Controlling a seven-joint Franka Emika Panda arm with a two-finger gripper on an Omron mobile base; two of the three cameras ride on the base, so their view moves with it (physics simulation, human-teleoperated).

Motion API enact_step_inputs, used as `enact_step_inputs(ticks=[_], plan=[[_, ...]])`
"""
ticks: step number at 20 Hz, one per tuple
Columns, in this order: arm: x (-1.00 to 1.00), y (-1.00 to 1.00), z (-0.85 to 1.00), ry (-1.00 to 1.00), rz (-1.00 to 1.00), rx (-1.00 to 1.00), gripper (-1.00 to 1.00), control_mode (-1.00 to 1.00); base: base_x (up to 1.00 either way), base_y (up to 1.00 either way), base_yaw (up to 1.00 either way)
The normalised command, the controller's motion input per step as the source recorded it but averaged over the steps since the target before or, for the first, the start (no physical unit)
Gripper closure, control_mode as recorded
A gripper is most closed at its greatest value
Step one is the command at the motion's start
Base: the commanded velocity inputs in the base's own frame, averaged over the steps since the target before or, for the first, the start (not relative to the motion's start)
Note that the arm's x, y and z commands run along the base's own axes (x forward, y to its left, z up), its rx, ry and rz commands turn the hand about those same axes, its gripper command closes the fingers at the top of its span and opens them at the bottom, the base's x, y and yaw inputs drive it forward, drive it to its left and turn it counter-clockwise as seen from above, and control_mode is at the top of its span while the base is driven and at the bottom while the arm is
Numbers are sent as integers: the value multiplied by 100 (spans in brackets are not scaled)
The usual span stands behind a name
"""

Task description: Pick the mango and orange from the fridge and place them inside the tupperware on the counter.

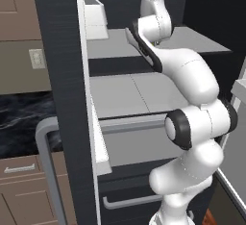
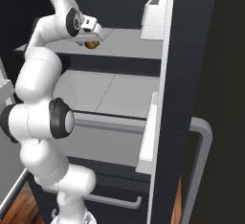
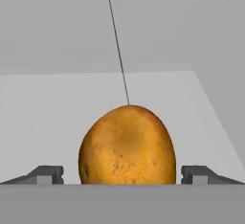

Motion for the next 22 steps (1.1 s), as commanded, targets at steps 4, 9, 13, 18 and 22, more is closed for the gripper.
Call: enact_step_inputs(ticks=[4, 9, 13, 18, 22], plan=[[-58, 0, -1, -13, -5, 0, -100, -100, 0, 0, 0], [-49, 0, -3, -22, -1, 0, -100, -100, 0, 0, 0], [-7, 0, 0, -1, 0, 6, -100, -100, 0, 0, 0], [30, -5, 0, 9, 0, 14, -100, -100, 0, 0, 0], [32, -1, 0, 3, 0, 10, -100, -100, 0, 0, 0]])
